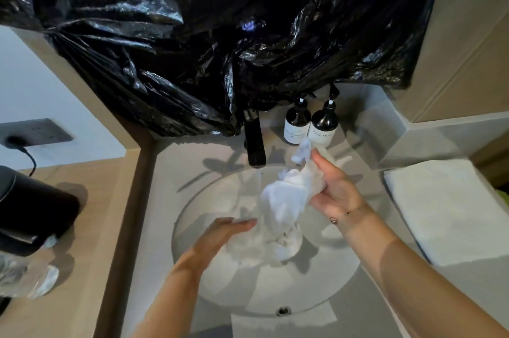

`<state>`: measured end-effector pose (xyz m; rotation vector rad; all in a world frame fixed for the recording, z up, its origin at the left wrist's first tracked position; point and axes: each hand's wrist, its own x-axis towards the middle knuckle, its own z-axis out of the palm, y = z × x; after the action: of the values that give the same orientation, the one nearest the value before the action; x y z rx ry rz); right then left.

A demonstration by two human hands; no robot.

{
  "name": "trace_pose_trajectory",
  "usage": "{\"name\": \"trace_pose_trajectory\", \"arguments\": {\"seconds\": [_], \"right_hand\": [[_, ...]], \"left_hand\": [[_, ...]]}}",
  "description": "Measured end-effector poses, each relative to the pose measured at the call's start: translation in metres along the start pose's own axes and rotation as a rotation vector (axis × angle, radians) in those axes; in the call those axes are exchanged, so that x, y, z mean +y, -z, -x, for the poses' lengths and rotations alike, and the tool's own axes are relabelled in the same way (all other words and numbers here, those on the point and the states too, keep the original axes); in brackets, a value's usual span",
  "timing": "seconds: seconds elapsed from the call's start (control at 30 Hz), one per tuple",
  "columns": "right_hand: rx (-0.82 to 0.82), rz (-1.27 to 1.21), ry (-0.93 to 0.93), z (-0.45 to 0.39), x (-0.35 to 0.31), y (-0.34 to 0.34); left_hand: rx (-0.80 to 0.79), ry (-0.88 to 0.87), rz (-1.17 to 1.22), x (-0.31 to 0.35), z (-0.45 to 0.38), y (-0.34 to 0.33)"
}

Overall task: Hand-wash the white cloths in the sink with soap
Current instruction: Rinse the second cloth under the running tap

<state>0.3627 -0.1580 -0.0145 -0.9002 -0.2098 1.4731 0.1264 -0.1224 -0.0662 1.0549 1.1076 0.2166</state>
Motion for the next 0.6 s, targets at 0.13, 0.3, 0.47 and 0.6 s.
{"name": "trace_pose_trajectory", "arguments": {"seconds": [0.13,0.3,0.47,0.6], "right_hand": [[-0.077,-0.016,-0.089,0.015,-0.005,-0.02],[-0.109,0.059,-0.06,0.022,-0.012,-0.042],[-0.183,0.16,0.077,0.013,-0.02,-0.044],[0.032,0.237,0.033,0.009,-0.025,-0.027]], "left_hand": [[0.156,-0.068,-0.47,0.0,-0.007,-0.021],[0.073,-0.334,-0.253,-0.005,-0.001,-0.041],[0.239,-0.4,-0.033,0.007,0.013,-0.074],[0.301,-0.249,0.223,0.005,0.018,-0.068]]}}
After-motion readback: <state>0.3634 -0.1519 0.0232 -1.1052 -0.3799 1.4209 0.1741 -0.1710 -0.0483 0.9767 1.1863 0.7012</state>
